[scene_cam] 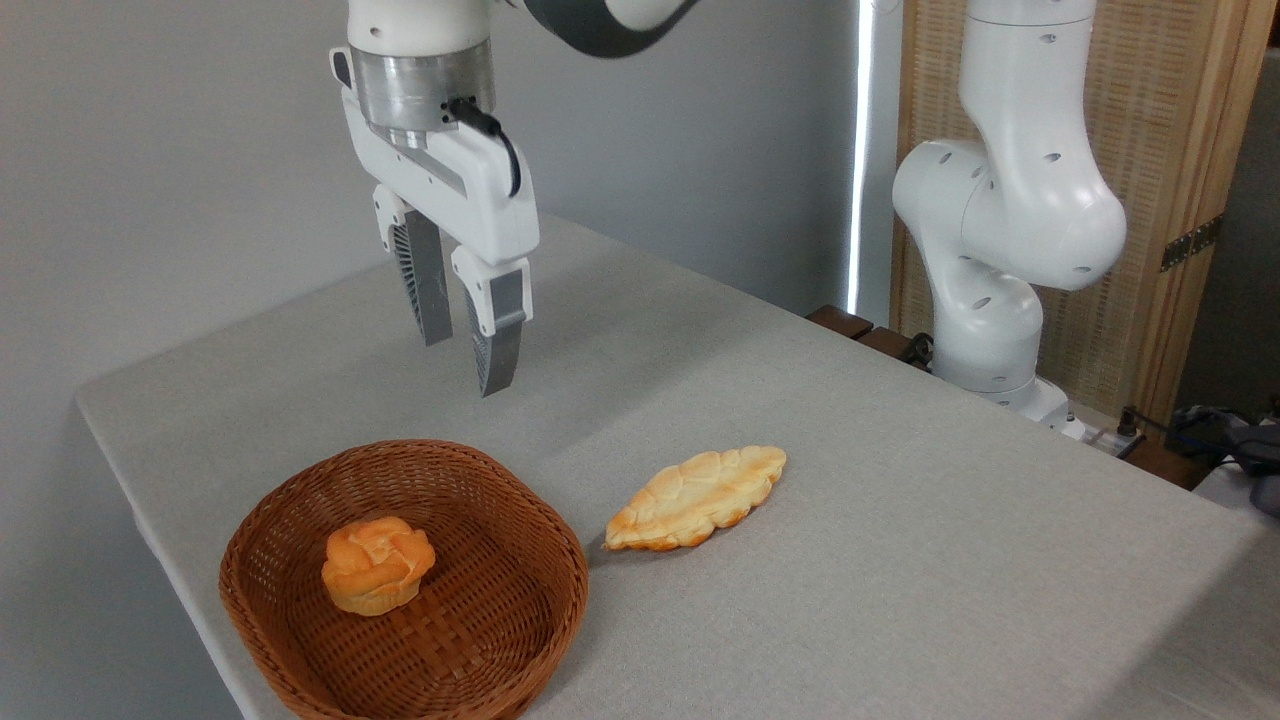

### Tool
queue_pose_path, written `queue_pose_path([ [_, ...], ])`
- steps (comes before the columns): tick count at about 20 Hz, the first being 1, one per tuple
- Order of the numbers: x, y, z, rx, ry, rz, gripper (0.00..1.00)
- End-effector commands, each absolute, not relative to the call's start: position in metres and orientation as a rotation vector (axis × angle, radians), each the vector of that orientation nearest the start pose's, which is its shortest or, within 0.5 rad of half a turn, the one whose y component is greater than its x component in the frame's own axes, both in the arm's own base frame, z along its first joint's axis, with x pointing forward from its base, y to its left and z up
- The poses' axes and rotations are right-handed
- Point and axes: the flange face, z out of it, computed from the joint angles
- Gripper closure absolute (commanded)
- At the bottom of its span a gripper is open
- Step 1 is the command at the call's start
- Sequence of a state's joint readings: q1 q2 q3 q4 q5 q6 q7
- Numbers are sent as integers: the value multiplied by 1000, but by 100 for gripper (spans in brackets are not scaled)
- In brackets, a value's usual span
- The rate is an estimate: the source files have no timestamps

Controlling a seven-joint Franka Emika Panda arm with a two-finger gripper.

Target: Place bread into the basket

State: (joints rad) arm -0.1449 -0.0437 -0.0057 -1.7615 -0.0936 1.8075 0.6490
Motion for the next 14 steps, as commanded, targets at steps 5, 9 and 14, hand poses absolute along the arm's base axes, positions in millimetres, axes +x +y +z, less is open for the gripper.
queue_pose_path([
  [5, 538, -73, 579, -2922, 1126, -16, 0],
  [9, 538, -72, 590, -2900, 1128, -4, 0],
  [14, 539, -66, 590, -2904, 1122, -4, 0],
])
